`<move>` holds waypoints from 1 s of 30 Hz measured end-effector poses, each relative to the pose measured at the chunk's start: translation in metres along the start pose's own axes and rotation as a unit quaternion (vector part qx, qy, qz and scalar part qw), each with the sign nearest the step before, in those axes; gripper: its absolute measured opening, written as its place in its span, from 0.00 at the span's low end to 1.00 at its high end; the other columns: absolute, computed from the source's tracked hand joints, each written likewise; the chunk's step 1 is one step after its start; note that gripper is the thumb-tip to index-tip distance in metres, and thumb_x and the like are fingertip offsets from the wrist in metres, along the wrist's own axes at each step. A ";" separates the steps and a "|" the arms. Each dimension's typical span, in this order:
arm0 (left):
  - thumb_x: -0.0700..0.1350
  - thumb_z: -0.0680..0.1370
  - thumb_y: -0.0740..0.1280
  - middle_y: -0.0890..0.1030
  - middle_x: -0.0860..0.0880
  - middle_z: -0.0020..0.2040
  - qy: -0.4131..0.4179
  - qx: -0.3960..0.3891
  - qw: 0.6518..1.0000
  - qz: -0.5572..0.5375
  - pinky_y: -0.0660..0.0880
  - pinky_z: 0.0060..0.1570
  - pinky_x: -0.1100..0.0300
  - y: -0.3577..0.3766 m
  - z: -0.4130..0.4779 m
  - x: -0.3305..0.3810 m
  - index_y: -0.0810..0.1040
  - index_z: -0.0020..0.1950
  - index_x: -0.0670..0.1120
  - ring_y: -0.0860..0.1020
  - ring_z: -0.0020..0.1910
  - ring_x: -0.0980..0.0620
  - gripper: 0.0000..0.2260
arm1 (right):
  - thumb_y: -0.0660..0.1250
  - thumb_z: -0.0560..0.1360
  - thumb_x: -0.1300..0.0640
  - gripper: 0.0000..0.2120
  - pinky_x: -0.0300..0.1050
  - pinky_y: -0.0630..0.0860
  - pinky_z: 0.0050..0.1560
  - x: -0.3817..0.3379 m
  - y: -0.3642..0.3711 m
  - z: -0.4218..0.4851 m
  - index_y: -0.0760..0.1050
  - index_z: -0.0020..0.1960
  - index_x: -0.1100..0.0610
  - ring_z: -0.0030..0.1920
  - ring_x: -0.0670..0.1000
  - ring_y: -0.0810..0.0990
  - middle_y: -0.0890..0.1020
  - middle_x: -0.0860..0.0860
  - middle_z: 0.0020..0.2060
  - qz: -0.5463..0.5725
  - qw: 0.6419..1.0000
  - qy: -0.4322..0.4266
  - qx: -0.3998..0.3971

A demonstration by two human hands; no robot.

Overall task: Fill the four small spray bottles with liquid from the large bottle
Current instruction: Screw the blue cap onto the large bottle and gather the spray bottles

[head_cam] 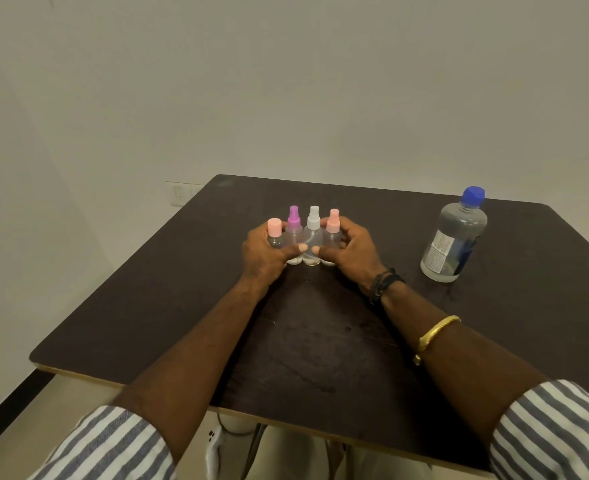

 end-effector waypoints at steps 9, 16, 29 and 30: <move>0.46 0.64 0.83 0.86 0.51 0.49 0.004 -0.054 0.999 0.004 0.82 0.47 0.58 0.010 0.026 0.001 0.83 0.55 0.47 0.84 0.48 0.52 0.22 | 0.77 0.71 0.65 0.20 0.40 0.81 0.53 0.001 -0.004 0.016 0.80 0.61 0.57 0.53 0.48 0.83 0.84 0.50 0.53 -0.008 0.999 -0.018 0.029; 0.48 0.64 0.83 0.85 0.53 0.49 0.008 -0.067 0.998 0.010 0.81 0.46 0.60 0.024 0.066 0.000 0.83 0.56 0.48 0.84 0.48 0.52 0.22 | 0.77 0.71 0.64 0.20 0.43 0.79 0.54 0.008 -0.013 0.051 0.80 0.62 0.55 0.55 0.49 0.82 0.84 0.49 0.54 -0.016 0.998 -0.008 0.052; 0.46 0.65 0.83 0.84 0.53 0.49 0.025 -0.082 0.996 0.006 0.81 0.47 0.62 0.051 0.160 -0.018 0.83 0.57 0.47 0.83 0.47 0.55 0.21 | 0.78 0.70 0.63 0.22 0.59 0.81 0.60 0.038 -0.018 0.138 0.80 0.63 0.56 0.57 0.55 0.82 0.84 0.51 0.55 -0.028 0.994 -0.001 0.109; 0.46 0.65 0.83 0.85 0.53 0.49 0.026 -0.082 0.996 0.005 0.81 0.47 0.62 0.053 0.166 -0.020 0.83 0.56 0.47 0.83 0.47 0.54 0.21 | 0.78 0.70 0.62 0.22 0.59 0.81 0.59 0.040 -0.018 0.143 0.80 0.63 0.56 0.57 0.55 0.82 0.84 0.51 0.55 -0.030 0.993 -0.001 0.113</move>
Point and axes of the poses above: each hand's wrist, its own z-axis towards the middle knuckle, its own y-axis out of the palm, x = y × z, the point moved 10 cm from there along z, towards the middle knuckle
